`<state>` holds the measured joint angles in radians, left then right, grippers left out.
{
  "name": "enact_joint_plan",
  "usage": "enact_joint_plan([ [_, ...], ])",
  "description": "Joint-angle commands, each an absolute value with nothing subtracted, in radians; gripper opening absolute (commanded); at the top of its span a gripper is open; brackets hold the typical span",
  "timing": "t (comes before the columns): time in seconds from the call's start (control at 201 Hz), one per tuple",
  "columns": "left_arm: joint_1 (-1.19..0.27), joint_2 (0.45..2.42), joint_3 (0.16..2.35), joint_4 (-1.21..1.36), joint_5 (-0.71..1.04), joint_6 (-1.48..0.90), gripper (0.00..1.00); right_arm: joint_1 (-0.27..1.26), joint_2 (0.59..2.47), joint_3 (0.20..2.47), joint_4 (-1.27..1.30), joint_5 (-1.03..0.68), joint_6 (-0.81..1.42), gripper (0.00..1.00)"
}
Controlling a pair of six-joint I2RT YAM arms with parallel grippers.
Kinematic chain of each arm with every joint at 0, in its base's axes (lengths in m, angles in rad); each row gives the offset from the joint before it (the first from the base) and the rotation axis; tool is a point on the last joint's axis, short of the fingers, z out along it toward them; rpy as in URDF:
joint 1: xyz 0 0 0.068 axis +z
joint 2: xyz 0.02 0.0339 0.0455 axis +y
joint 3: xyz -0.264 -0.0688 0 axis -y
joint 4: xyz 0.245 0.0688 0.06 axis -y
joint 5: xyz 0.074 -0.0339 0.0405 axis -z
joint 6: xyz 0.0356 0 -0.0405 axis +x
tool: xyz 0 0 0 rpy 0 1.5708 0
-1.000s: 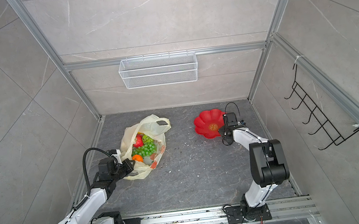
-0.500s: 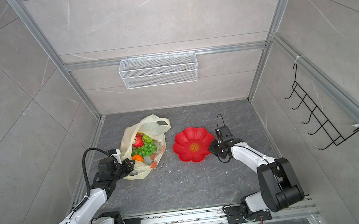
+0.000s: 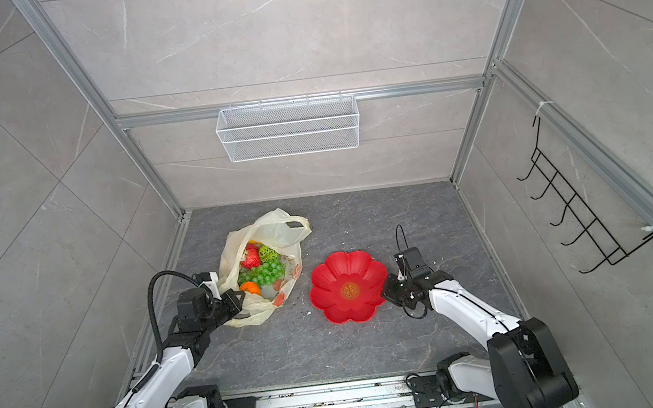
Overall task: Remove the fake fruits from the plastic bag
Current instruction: 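Release the plate and reach the right gripper into the bag mouth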
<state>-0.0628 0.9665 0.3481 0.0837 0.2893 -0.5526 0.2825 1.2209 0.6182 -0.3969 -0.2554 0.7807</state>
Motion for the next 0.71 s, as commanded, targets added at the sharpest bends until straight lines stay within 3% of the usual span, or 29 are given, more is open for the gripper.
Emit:
enact_joint_plan([
  [0.0,-0.067,0.944,0.345,0.099,0.296,-0.547,0.0,0.288,1.198,0.606,-0.46,-0.244,0.737,0.1],
  [0.1,-0.074,0.918,0.335,0.091,0.301,-0.557,0.0,0.29,1.204,0.645,-0.512,-0.212,0.708,0.21],
  [0.294,-0.101,0.801,0.315,-0.003,0.235,-0.579,0.0,0.3,1.131,0.702,-0.584,-0.082,0.705,0.63],
  [0.538,-0.103,0.593,0.31,-0.25,0.114,-0.654,0.0,0.438,1.038,0.823,-0.544,0.039,0.687,0.63],
  [0.702,-0.102,0.462,0.324,-0.421,0.039,-0.686,0.0,0.701,1.217,0.97,-0.39,0.09,0.65,0.63],
])
